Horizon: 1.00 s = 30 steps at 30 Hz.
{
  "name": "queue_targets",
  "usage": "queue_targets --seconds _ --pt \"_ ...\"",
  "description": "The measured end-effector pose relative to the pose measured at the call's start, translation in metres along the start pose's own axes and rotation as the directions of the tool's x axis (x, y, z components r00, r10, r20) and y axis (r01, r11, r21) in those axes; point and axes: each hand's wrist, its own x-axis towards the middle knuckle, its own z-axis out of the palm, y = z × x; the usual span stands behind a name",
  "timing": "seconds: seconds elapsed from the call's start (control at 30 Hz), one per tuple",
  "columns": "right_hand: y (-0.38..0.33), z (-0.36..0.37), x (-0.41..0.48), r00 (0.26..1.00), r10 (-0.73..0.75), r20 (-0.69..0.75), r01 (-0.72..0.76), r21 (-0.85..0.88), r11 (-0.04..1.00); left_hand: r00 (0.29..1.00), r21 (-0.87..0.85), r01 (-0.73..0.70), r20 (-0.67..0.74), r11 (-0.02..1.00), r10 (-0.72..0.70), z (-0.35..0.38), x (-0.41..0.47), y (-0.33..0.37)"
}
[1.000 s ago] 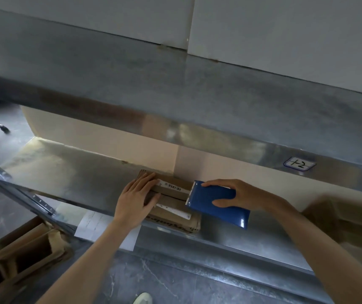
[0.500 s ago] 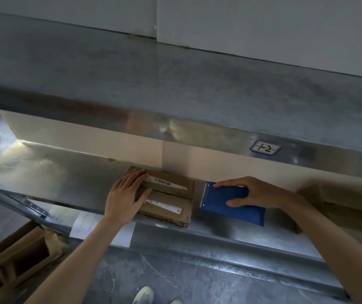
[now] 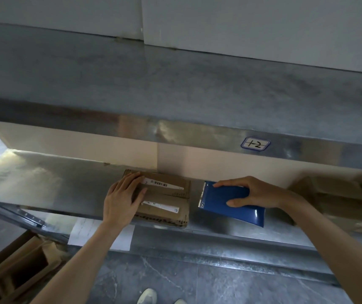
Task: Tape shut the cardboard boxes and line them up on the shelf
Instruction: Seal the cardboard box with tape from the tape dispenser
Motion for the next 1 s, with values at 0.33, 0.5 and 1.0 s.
queue_targets --seconds 0.33,0.5,1.0 --pt "0.002 0.006 -0.001 1.0 0.029 0.0 -0.029 0.031 0.999 1.0 -0.014 0.008 0.013 1.0 -0.008 0.0 0.0 0.0" --pt "0.002 0.0 -0.008 1.0 0.0 -0.011 0.001 0.059 0.998 1.0 -0.014 0.003 0.023 1.0 -0.003 -0.002 0.0 0.001" --pt "0.01 0.003 -0.007 0.996 0.085 -0.029 -0.085 -0.011 0.996 1.0 -0.009 0.002 0.004 1.0 -0.002 0.0 -0.001 0.0"
